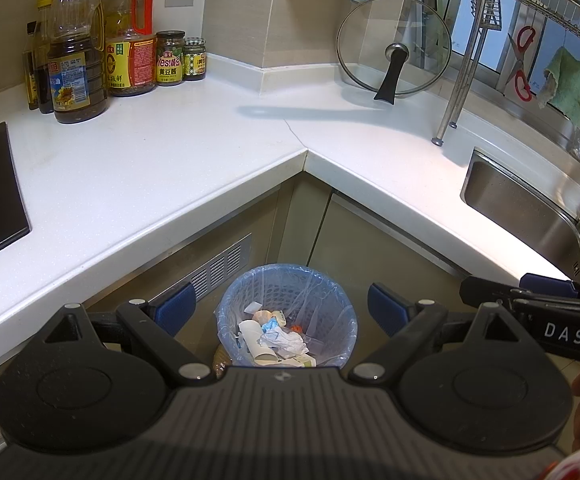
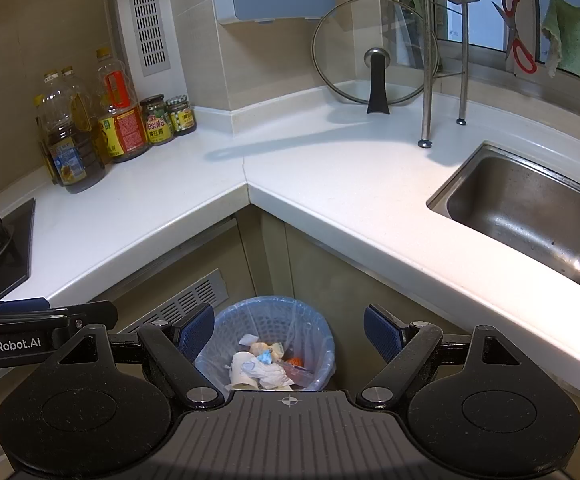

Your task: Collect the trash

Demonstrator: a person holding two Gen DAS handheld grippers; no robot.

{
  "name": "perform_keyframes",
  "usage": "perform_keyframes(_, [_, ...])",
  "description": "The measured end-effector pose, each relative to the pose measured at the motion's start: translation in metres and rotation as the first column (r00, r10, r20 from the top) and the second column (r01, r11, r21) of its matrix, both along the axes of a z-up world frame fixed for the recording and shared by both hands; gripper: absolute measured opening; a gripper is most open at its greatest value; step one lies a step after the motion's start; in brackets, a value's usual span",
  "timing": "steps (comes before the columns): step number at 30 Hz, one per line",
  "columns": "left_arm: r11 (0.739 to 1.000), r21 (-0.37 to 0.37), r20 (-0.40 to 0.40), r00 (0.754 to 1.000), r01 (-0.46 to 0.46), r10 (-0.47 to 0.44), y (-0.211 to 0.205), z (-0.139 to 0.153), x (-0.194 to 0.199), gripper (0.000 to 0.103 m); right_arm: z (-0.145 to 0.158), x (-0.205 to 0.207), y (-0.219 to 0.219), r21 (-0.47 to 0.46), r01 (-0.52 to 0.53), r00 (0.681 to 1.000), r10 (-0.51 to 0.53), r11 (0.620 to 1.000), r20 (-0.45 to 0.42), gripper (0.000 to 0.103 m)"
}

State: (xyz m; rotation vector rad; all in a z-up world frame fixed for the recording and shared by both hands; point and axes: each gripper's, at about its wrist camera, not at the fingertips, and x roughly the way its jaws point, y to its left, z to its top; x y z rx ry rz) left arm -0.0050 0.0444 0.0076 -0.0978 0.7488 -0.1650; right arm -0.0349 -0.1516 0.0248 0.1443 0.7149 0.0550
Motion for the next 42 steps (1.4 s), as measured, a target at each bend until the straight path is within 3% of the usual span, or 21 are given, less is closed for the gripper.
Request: perform_keyframes(42, [1.0, -0.017, -0.009, 1.0, 0.002, -0.002, 0.0003, -0.0045, 0.0022, 0.09, -0.002, 0.0011, -0.0017, 0.001, -0.001, 1.0, 0.001, 1.0, -0.003, 0.082])
